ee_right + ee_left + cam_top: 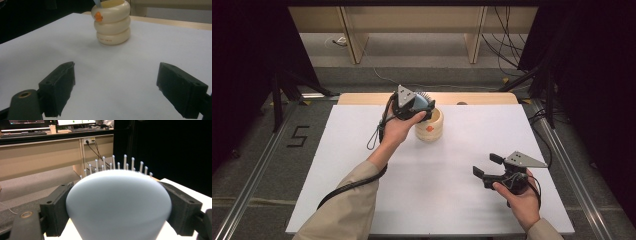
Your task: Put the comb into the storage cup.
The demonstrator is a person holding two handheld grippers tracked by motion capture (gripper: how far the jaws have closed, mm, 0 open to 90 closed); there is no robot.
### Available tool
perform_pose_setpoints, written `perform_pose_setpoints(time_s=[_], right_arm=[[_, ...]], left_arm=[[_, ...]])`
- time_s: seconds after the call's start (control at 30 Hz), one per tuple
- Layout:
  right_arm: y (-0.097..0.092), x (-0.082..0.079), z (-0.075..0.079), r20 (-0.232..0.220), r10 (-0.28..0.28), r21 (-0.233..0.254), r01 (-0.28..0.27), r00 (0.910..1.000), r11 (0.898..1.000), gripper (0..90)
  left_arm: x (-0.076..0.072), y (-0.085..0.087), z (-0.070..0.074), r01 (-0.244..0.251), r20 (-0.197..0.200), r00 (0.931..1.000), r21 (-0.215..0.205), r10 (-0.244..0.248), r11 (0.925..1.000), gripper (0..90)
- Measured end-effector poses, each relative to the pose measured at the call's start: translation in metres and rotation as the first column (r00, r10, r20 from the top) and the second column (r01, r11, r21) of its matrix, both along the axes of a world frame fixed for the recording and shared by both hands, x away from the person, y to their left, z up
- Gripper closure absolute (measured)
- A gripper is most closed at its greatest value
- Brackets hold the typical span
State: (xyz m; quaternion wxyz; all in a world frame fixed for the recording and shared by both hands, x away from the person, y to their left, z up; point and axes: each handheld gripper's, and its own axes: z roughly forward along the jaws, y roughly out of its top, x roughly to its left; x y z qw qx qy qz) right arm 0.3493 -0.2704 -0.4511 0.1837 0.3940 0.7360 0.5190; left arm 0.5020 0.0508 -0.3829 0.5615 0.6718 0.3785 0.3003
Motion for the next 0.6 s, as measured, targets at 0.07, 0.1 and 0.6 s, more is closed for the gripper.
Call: perform_pose_setpoints(time_s=[0.07,0.1,0.6], right_arm=[[-0.0002,0.0001,-0.0002,0.0,-0.001,0.002,0.001,1.0,1.0,16.1],[-0.0003,0.0001,-0.0002,0.0,0.0,0.001,0.0,1.0,1.0,16.1],[0.0001,0.0003,-0.0005,-0.001,0.002,-0.002,-0.002,1.0,1.0,16.1]], left_arm=[[0.0001,-0.0003,0.0002,0.0,0.0,1.0,0.004,0.0,1.0,16.0],[0.0001,-0.0003,0.0003,-0.001,0.0,1.0,0.004,0.001,1.0,15.8],[-0.0046,0.0013,0.0071,0.004,0.006,1.0,0.018,-0.004,0.9998,3.2]])
